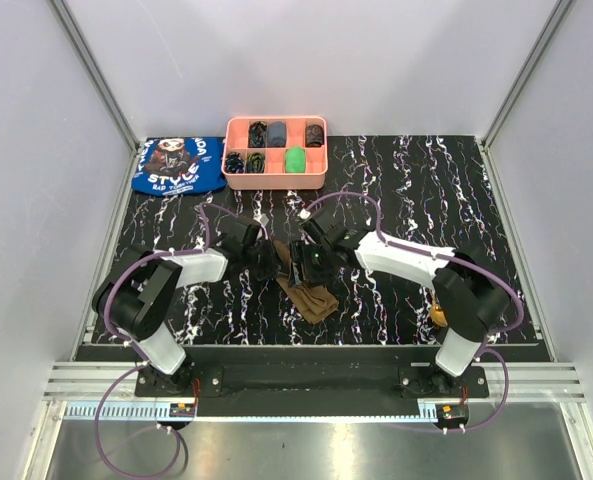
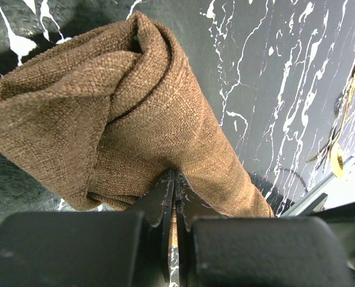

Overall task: Fold the napkin into a case and place the utensils inside
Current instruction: Smooth out the smaller rectangle-folded napkin at the center of the board.

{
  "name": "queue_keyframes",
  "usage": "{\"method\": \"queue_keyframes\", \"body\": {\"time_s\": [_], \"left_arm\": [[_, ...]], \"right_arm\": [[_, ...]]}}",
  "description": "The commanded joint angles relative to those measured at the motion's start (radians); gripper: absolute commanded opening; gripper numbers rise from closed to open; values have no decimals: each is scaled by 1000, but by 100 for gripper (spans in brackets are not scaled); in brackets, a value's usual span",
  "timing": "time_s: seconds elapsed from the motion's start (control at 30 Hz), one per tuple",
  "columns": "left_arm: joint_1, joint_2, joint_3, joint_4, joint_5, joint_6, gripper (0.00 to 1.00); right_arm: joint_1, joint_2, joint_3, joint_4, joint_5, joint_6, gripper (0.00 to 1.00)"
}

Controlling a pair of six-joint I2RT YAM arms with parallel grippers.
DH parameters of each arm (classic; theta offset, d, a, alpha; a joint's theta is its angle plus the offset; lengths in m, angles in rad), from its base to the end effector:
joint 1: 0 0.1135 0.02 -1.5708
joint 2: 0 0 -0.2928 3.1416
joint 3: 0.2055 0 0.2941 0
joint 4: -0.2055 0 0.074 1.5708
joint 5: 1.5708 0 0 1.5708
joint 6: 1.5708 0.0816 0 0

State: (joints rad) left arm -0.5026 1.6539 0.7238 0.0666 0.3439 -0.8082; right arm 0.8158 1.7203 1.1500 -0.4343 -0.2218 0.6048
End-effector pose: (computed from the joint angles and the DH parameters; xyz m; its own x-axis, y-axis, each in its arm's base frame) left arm 0.3044 -0.1987 0.0957 -0.9269 -0.2673 -0.2636 -0.0357 0.7618 -0.6469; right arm 0.2753 0.3187 0.1685 -0.9257 -0.1743 -0.3357 -0.3221 0.8287 0.4577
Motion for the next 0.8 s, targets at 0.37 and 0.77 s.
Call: {"method": "queue_keyframes", "body": {"time_s": [0.37, 0.77], "left_arm": [[7, -26, -24, -4, -19, 20, 3], [0, -158, 8, -25, 84, -39, 17]], "right_arm": [[-1, 18, -59, 100, -54, 35, 47], [-1, 56, -173, 235, -56, 81, 32]]}}
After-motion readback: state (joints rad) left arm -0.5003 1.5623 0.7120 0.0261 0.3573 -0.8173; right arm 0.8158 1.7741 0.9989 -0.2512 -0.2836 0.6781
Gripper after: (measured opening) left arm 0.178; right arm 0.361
